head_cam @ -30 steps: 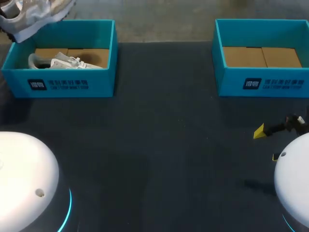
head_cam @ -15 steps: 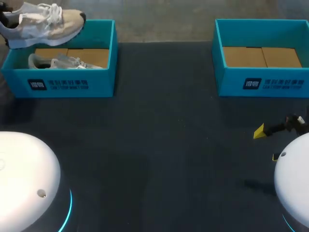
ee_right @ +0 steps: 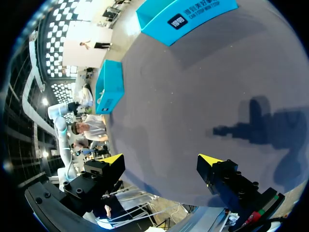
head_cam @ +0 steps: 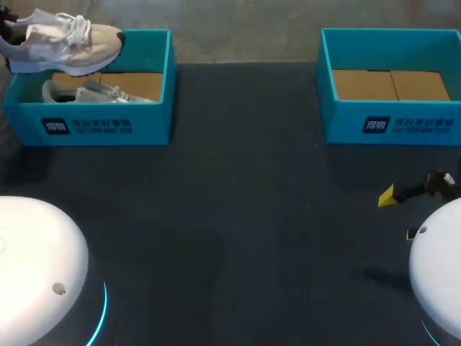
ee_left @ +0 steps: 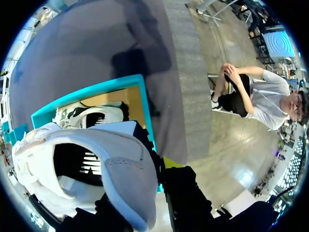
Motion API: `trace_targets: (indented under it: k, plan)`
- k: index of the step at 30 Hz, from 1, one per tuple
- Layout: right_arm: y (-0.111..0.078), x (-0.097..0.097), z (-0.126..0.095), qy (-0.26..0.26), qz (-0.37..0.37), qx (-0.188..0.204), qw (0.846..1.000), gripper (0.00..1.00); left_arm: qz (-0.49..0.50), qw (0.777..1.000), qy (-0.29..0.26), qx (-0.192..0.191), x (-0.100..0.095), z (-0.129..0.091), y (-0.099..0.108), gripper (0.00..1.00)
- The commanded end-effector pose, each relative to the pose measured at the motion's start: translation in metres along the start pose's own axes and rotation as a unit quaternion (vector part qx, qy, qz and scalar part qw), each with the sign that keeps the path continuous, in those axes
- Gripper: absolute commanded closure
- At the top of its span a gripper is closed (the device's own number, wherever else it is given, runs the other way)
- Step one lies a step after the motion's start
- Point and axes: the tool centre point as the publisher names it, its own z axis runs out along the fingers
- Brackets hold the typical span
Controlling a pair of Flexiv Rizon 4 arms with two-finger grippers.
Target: Take the shoe out of the shoebox, open the shoe tongue, remove and reinsert the insole, then place the shoe into the shoebox
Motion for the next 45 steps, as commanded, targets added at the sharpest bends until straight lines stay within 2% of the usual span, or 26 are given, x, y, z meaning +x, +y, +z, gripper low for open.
trace_targets:
  k: [1, 12, 17, 29, 45]
  plan:
    - [-0.011, 0.0, -0.007, -0.001, 0.001, -0.008, 1.0, 0.0, 0.011, 1.0, 0.003, -0.003, 0.0, 0.0, 0.001, 1.0]
    - [-0.011, 0.0, -0.007, -0.001, 0.001, -0.008, 1.0, 0.0, 0.0, 1.0, 0.011, 0.008, -0.005, 0.014, 0.01, 1.0]
    - [-0.011, 0.0, -0.007, -0.001, 0.001, -0.008, 1.0, 0.0, 0.004, 1.0, 0.01, 0.011, -0.004, 0.014, 0.013, 1.0]
    - [-0.011, 0.0, -0.007, -0.001, 0.001, -0.008, 1.0, 0.0, 0.014, 1.0, 0.003, 0.014, 0.006, 0.008, 0.044, 1.0]
    - [-0.011, 0.0, -0.007, -0.001, 0.001, -0.008, 1.0, 0.0, 0.011, 1.0, 0.009, 0.019, 0.007, 0.021, 0.073, 1.0]
